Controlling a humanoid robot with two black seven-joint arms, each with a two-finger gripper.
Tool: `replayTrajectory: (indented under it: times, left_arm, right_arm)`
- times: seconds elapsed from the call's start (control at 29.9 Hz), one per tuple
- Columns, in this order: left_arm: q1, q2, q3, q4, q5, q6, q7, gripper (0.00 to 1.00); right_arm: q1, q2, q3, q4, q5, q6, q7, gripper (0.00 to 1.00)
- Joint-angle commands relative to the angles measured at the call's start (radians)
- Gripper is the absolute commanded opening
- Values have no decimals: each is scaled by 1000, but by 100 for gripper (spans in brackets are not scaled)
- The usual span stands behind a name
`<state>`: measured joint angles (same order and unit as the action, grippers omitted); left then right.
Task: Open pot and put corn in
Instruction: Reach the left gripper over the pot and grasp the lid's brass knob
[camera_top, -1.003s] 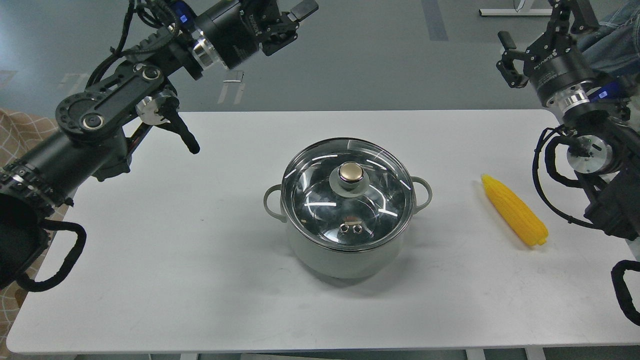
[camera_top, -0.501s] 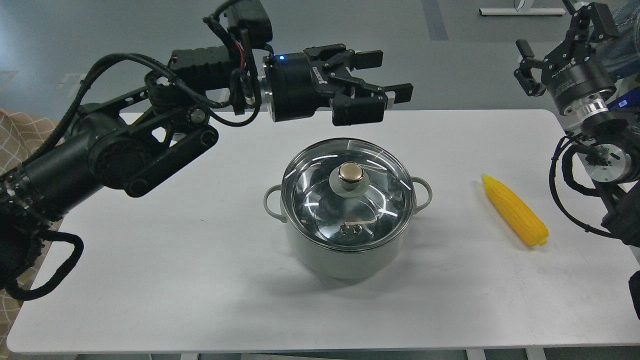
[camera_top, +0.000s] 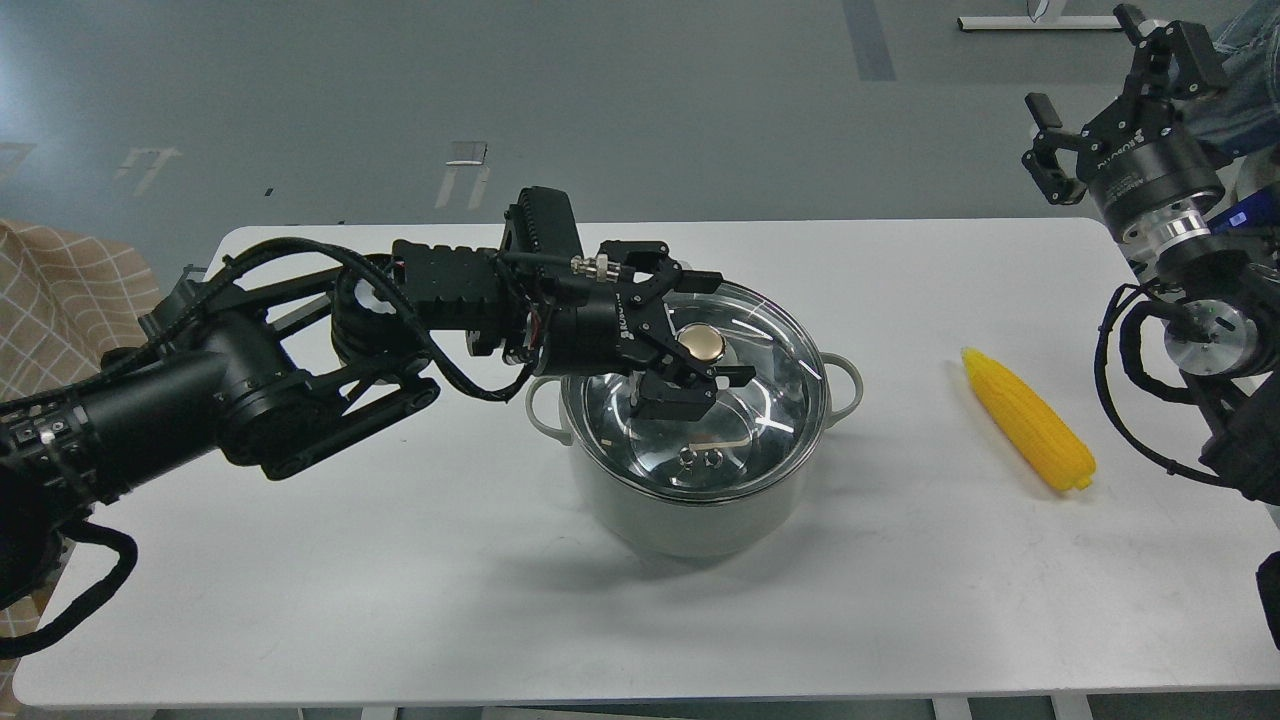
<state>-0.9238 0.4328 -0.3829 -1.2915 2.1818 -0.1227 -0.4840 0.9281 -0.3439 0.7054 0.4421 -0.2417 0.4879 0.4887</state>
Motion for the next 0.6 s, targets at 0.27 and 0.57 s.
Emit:
replayTrajectory:
  times: [0.27, 0.57]
  left_arm:
    - [56, 4, -8, 14, 0, -2, 1, 86]
    - [59, 0, -10, 37, -4, -2, 8, 41]
  right_arm:
    - [-5, 0, -1, 9, -1, 0, 0, 100]
    - [-8, 0, -1, 21, -1, 0, 0, 100]
